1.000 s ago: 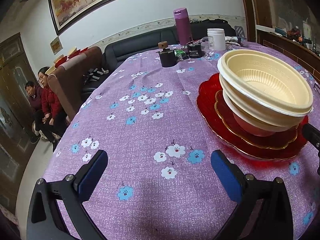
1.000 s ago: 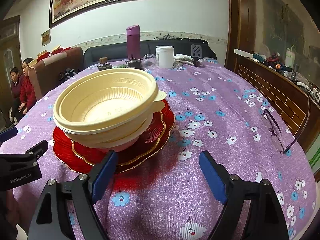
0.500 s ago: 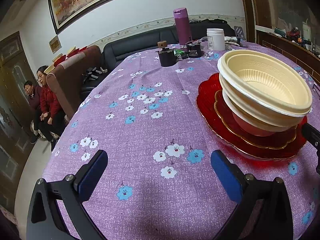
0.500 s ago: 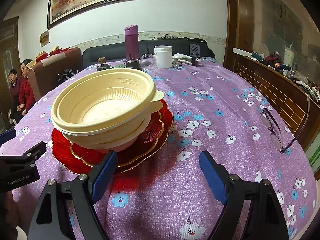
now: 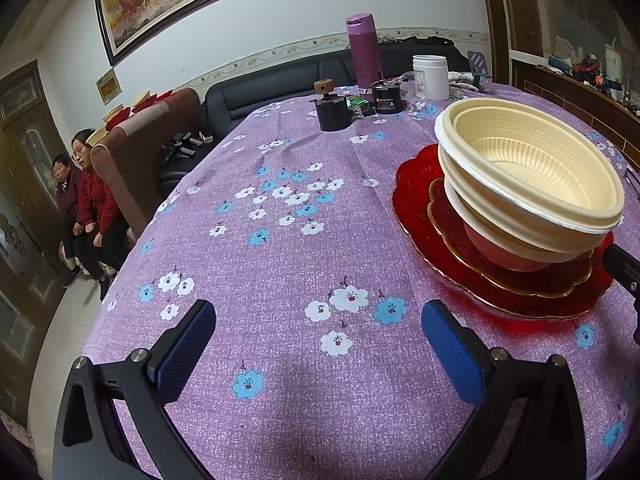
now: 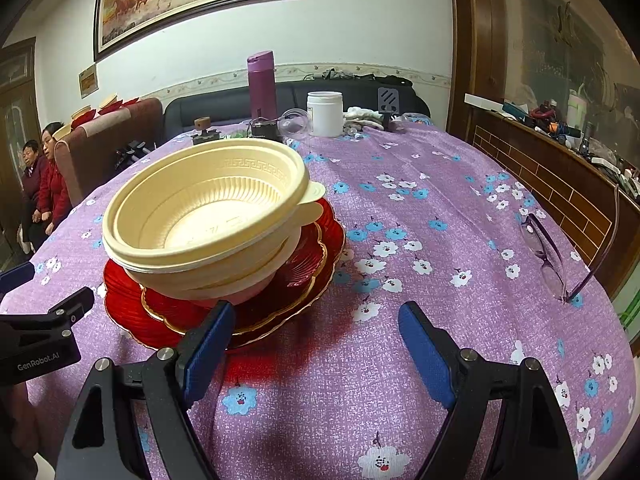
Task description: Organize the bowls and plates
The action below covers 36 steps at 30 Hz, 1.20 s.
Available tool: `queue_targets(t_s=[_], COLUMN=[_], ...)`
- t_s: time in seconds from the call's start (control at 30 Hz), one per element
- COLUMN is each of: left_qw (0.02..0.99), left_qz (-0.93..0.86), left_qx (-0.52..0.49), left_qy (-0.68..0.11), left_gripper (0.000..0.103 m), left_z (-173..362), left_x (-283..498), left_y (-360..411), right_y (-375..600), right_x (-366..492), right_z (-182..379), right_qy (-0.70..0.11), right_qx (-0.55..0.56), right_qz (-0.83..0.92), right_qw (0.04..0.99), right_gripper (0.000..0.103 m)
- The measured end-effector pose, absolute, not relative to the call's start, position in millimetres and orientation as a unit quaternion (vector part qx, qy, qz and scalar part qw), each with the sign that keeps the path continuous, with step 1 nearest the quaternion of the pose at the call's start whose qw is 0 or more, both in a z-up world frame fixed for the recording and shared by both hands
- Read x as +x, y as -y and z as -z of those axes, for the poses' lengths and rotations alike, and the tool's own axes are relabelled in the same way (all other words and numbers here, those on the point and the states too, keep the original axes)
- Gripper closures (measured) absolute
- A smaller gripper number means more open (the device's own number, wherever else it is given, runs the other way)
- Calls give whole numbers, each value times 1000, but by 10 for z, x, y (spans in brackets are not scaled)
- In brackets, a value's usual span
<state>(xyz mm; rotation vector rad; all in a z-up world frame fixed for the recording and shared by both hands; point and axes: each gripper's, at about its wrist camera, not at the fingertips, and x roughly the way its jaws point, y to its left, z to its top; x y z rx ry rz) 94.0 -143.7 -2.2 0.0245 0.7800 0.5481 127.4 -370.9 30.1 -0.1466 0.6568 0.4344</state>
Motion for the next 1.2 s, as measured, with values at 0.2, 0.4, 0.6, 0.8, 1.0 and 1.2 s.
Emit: queue_targets(t_s=[0.2,0.4,0.6,0.8,1.0,1.2], left_qw=[888,886,885,885,885,886], left_qz=[-260,-253,-253,-250,-245,-246], left_qx=[2,-13,-19,-23,-27,-48], left_qy=[-381,-389,-390,-392,-396,-389], left_gripper=[0,0,0,0,0,0], left_z=[32,29,24,20,4,-52], left_x=[957,965,970,971,983,927], left_y=[1400,1347,1325,1307,1294,1216], right_y=[3712,3712,3711,3721,3723,3744], right_x=[1278,1278,1278,1277,1280,1268], right_z=[-302,-303,-303,-307,-306,-315], right_qy=[-320,-319,-320,-319,-319,-321], right_qx=[-72,-72,-72,-72,-71,-66], right_qz=[-212,-212,-211,-211,-211,-211], right_qw=[921,921,921,921,921,921], right_gripper=[16,16,16,16,16,16])
